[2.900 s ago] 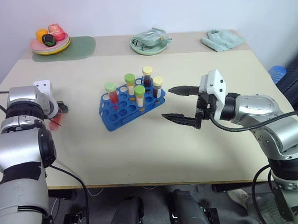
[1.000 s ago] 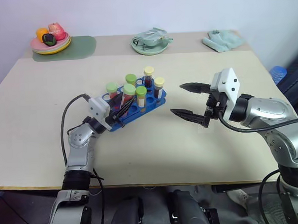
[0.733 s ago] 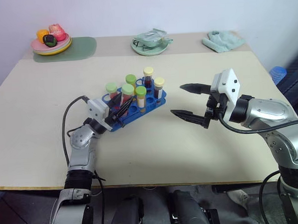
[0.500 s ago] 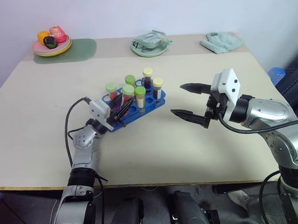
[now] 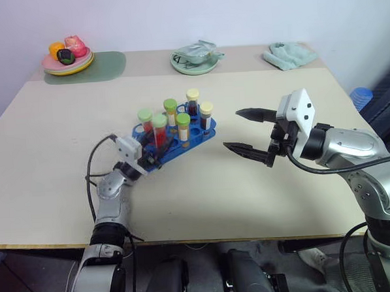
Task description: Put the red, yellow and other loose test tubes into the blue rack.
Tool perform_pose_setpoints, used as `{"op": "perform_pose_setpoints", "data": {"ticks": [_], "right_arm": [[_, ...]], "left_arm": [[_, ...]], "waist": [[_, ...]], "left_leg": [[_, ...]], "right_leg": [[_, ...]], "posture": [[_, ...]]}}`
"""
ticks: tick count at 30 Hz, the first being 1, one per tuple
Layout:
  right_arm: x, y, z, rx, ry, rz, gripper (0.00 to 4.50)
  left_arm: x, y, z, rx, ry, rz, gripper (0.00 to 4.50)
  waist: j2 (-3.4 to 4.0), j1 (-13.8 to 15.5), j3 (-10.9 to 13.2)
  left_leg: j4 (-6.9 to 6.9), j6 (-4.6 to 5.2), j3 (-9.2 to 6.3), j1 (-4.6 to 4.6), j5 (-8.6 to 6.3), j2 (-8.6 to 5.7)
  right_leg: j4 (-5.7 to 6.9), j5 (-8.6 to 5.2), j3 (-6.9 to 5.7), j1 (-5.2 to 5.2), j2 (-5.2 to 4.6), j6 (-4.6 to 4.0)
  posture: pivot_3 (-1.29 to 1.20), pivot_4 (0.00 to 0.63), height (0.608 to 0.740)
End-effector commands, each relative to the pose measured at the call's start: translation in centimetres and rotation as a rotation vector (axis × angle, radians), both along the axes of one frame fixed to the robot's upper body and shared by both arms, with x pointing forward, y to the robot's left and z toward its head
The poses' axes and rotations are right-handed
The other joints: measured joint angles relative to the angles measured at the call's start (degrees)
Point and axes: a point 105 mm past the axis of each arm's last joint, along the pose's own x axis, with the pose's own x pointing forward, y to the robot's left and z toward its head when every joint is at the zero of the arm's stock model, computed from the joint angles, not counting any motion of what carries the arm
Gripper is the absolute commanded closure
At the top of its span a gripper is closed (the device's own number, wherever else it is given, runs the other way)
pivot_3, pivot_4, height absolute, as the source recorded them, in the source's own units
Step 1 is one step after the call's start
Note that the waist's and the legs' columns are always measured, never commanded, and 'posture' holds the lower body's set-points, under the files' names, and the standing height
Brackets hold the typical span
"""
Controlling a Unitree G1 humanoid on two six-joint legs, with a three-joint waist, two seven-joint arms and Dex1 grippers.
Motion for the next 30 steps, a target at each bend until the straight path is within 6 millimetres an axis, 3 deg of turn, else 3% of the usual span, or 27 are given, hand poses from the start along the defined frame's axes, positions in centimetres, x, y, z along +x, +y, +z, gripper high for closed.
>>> {"op": "perform_pose_setpoints", "data": {"ticks": [1, 2, 13, 20, 24, 30], "right_arm": [[-0.4, 0.1, 1.6, 0.009, -0.067, 0.008, 0.41], [-0.4, 0.1, 1.6, 0.010, -0.067, 0.008, 0.41], [-0.5, 0.0, 1.4, 0.013, -0.058, 0.002, 0.41], [-1.0, -0.6, -0.3, 0.030, -0.011, -0.036, 0.41], [-1.6, -1.9, -2.3, 0.044, 0.032, -0.114, 0.41], [-2.7, -5.5, -5.0, 0.100, 0.097, -0.367, 0.41]], "left_arm": [[0.1, 0.7, -1.5, -0.014, 0.069, 0.034, 0.28], [0.1, 0.8, -1.5, -0.018, 0.067, 0.040, 0.10], [-1.3, 2.0, 1.6, -0.070, -0.010, -0.005, 0.10], [-2.6, 4.6, 1.4, 0.077, 0.039, 0.090, 0.10], [-4.2, 5.6, 1.9, 0.129, 0.071, 0.059, 0.10], [-7.4, 7.7, 3.6, 0.193, 0.150, -0.018, 0.10]], "waist": [[0.00, 0.0, 0.0], [0.01, 0.0, 0.0], [0.00, -0.1, 0.0], [-0.03, 0.0, 0.0], [-0.02, 0.1, 0.0], [0.04, 0.1, 0.1]], "left_leg": [[0.00, 0.00, 0.00, 0.00, 0.00, 0.00], [0.00, 0.01, 0.00, 0.00, -0.01, 0.00], [-0.07, 0.01, 0.00, -0.02, -0.02, 0.02], [-0.12, 0.04, -0.01, -0.09, -0.03, 0.03], [-0.19, 0.06, -0.02, -0.13, -0.05, 0.05], [-0.30, 0.07, -0.03, -0.15, -0.06, 0.10]], "right_leg": [[0.00, 0.00, 0.00, 0.00, 0.00, 0.00], [-0.01, 0.00, 0.00, 0.01, 0.00, 0.00], [-0.05, -0.01, 0.00, -0.03, 0.00, -0.01], [-0.15, -0.01, 0.00, -0.05, -0.01, -0.01], [-0.26, -0.01, -0.01, -0.05, -0.01, -0.01], [-0.43, -0.01, -0.02, -0.02, -0.03, -0.02]], "posture": [[0.00, 0.150, 0.740], [0.00, 0.150, 0.740], [0.00, 0.150, 0.740], [0.00, 0.150, 0.740], [0.00, 0.150, 0.740], [0.00, 0.150, 0.740]]}}
